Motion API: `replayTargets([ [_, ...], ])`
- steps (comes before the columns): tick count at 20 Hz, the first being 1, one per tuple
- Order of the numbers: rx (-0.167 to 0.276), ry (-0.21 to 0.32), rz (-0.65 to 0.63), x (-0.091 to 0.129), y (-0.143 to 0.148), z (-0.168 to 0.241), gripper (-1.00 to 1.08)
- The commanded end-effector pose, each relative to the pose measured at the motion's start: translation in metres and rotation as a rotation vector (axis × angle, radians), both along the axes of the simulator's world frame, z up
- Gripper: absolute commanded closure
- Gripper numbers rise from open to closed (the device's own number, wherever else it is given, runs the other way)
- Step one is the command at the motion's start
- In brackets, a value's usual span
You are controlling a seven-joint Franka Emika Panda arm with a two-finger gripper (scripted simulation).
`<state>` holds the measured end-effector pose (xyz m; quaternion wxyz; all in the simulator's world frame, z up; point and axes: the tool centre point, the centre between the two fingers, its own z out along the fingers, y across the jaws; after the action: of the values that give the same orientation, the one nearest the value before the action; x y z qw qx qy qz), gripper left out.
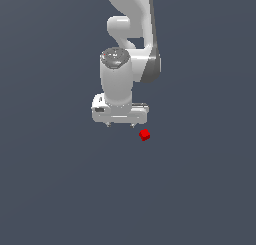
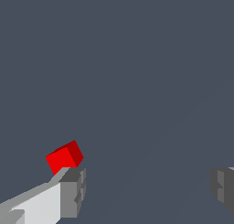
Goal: Pick up the red cube and move it to a goal position.
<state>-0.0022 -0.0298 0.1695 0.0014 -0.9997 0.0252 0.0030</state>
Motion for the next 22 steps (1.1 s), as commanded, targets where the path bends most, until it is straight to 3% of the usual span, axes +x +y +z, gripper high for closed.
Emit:
replayTargets([
  [1, 0.000, 0.000, 0.000, 0.000, 0.000, 0.000, -0.92],
  [10, 0.001, -0.001, 0.071, -0.003, 0.020, -0.023, -0.92],
  [22, 0.003, -0.006, 0.344, -0.028, 0.092, -0.113, -0.92],
])
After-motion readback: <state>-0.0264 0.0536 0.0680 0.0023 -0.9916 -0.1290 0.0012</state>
